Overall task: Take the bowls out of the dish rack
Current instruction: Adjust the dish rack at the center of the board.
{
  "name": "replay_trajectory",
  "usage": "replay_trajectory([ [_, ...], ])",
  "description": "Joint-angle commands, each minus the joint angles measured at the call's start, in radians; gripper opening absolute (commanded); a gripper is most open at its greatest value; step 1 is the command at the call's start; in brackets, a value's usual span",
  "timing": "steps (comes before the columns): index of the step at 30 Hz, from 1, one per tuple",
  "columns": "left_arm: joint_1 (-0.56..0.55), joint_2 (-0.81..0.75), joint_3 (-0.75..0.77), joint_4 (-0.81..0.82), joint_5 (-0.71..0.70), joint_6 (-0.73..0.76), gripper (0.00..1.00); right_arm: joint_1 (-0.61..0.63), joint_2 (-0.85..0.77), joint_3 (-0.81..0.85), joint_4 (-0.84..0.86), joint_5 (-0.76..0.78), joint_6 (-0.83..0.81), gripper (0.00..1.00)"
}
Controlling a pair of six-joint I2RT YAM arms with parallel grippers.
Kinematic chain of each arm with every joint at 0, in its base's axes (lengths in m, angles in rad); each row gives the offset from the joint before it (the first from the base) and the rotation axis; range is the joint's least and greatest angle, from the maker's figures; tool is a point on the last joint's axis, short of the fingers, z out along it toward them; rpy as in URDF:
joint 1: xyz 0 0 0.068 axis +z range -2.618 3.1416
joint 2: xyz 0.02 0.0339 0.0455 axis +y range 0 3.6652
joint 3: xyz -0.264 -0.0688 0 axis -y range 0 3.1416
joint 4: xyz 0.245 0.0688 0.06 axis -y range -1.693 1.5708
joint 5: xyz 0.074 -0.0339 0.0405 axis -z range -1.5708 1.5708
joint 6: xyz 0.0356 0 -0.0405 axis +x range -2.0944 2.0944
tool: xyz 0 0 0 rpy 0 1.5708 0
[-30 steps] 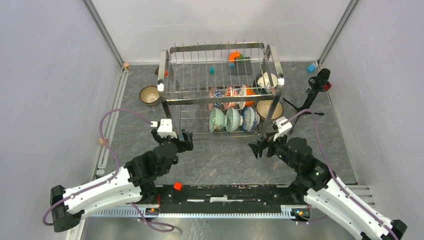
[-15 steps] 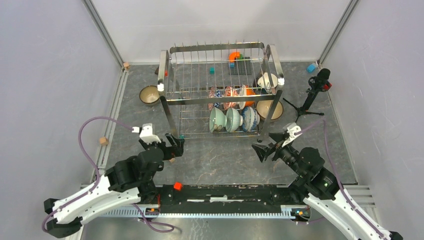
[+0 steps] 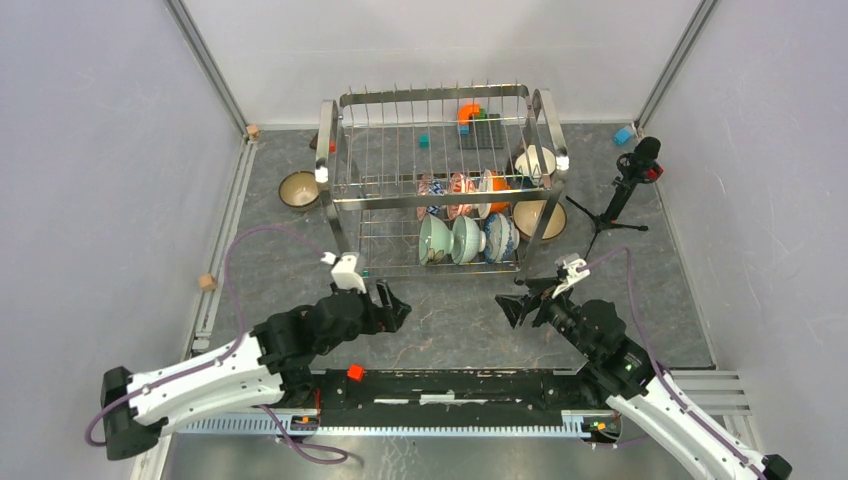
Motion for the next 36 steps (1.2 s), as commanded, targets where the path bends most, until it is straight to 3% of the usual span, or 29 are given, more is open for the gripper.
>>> replay_trajectory([
  [1,-0.05,0.065,-0.02,0.235,0.037,-0.017,0.91,0.002,-0.035,-0.021,0.098,0.059,0.024,0.93],
  [6,-0.063,0.077,-0.06,0.375,-0.012,-0.014,0.89,0.002,-0.101,-0.04,0.135,0.206,0.001,0.96],
  [14,-0.063,0.111,-0.057,0.363,-0.04,-0.04,0.88,0.002,-0.035,-0.02,0.314,0.358,-0.111,0.95],
  [20,-0.065,0.09,-0.061,0.333,-0.058,-0.046,0.88,0.001,0.189,0.075,0.386,0.331,-0.172,0.92],
  [26,-0.064,0.046,-0.071,0.307,-0.087,-0.039,0.88,0.002,0.242,0.056,0.467,0.224,-0.158,0.82],
  [36,-0.062,0.092,-0.044,0.337,-0.111,-0.015,0.89,0.002,0.33,0.001,0.609,0.015,0.009,0.68],
])
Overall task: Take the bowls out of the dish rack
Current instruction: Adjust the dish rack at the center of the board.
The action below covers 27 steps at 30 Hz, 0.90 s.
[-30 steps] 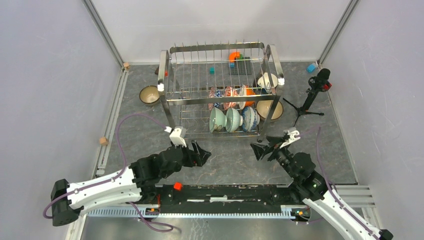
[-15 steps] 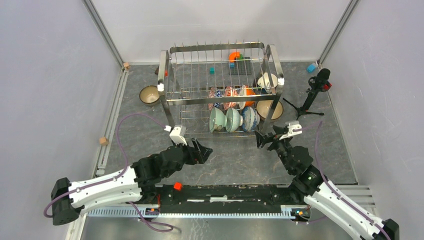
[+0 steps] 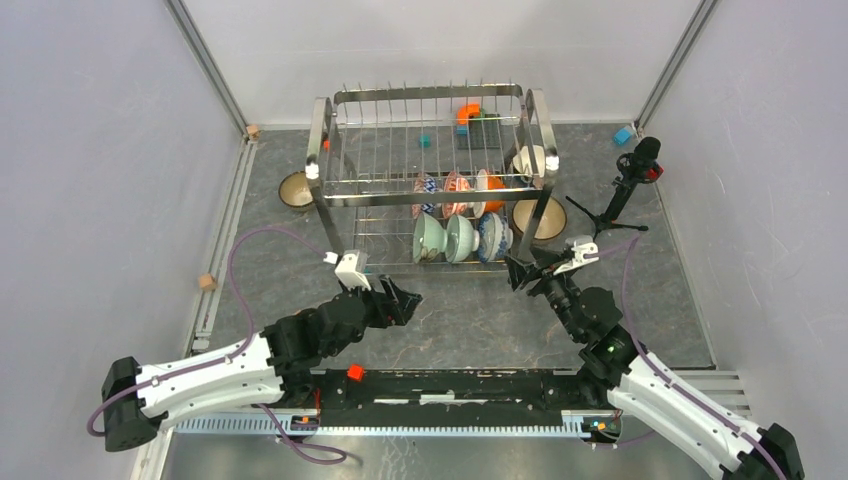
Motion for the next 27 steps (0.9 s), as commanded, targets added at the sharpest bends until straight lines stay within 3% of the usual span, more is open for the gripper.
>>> replay_trajectory([
  [1,-0.003,0.024,0.029,0.032,-0.047,-0.011,0.89,0.02,0.033,-0.034,0.151,-0.228,0.134,0.67],
  [9,-0.004,0.043,0.025,0.075,-0.102,-0.001,0.89,0.036,0.081,-0.069,0.211,-0.297,0.179,0.65],
  [14,-0.003,0.086,0.037,0.142,-0.166,0.065,0.89,0.04,0.065,-0.045,0.129,-0.323,0.142,0.71],
  [22,-0.001,0.209,0.169,0.126,-0.255,0.408,0.89,0.04,-0.166,-0.045,-0.149,-0.219,0.065,0.8],
  [27,0.04,0.319,0.231,0.149,-0.193,0.513,0.86,0.04,-0.262,-0.103,-0.194,-0.211,0.07,0.8],
])
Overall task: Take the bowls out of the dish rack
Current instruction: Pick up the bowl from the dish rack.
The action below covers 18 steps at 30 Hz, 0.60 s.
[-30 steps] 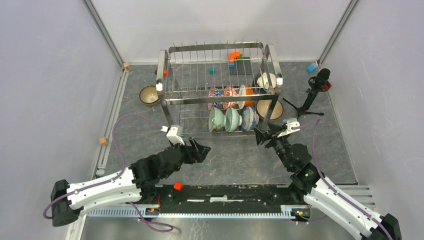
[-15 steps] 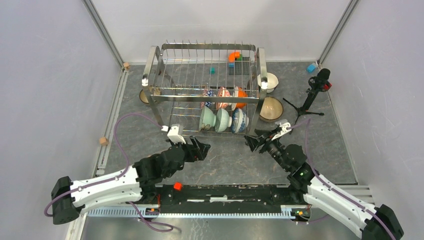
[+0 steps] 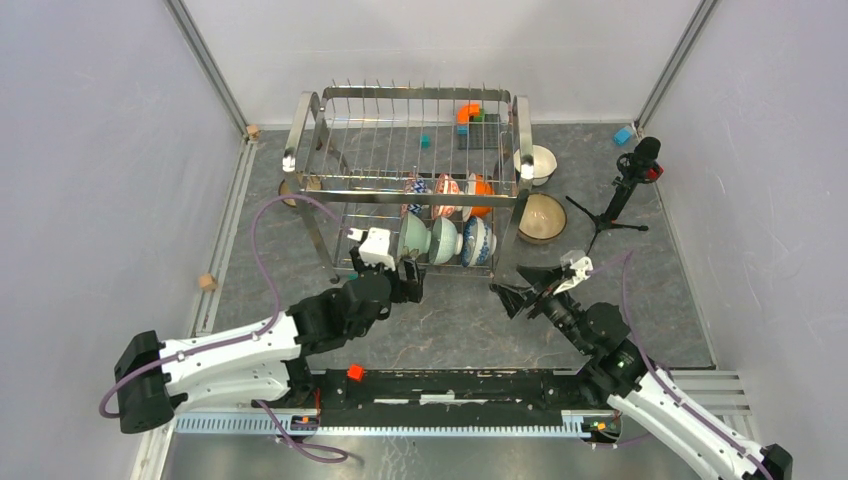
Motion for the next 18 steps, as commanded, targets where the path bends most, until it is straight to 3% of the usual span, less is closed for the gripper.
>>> replay_trajectory([
  [1,0.04,0.083,0.07,0.072,0.03,0.183,0.83,0.003,-0.061,-0.051,-0.061,0.007,-0.011,0.8],
  [6,0.114,0.154,0.068,0.199,0.13,0.222,0.75,0.004,-0.104,-0.112,-0.036,-0.041,0.031,0.8],
  [18,0.256,0.208,-0.067,0.487,0.229,0.224,0.73,0.004,-0.189,-0.198,-0.005,-0.102,0.084,0.79],
])
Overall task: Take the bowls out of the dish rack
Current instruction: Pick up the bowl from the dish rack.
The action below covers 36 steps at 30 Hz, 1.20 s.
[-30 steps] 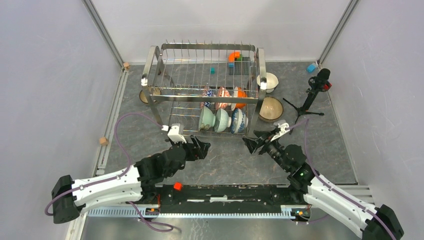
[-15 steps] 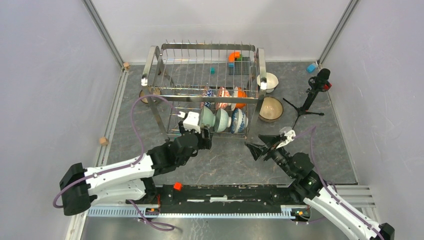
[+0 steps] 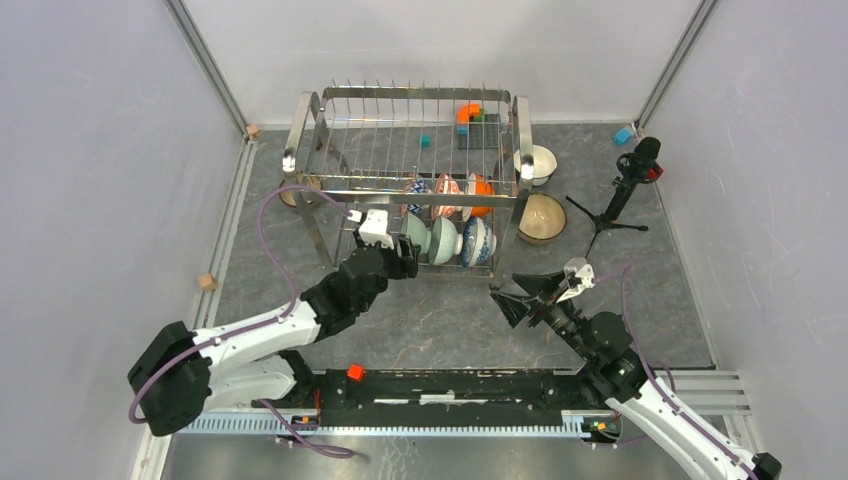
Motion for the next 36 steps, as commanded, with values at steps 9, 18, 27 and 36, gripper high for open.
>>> replay_trajectory([
  [9,0.067,0.121,-0.078,0.305,0.115,0.018,0.64,0.003,-0.031,-0.1,0.012,-0.036,-0.006,0.8],
  [18,0.126,0.189,-0.091,0.384,0.237,-0.049,0.53,0.004,-0.068,-0.1,-0.003,-0.054,-0.007,0.8],
  [27,0.161,0.247,-0.123,0.477,0.299,-0.111,0.44,0.003,-0.069,-0.1,0.0,-0.067,-0.011,0.81],
  [36,0.188,0.283,-0.149,0.554,0.356,-0.145,0.32,0.004,-0.063,-0.104,0.012,-0.075,-0.011,0.8],
])
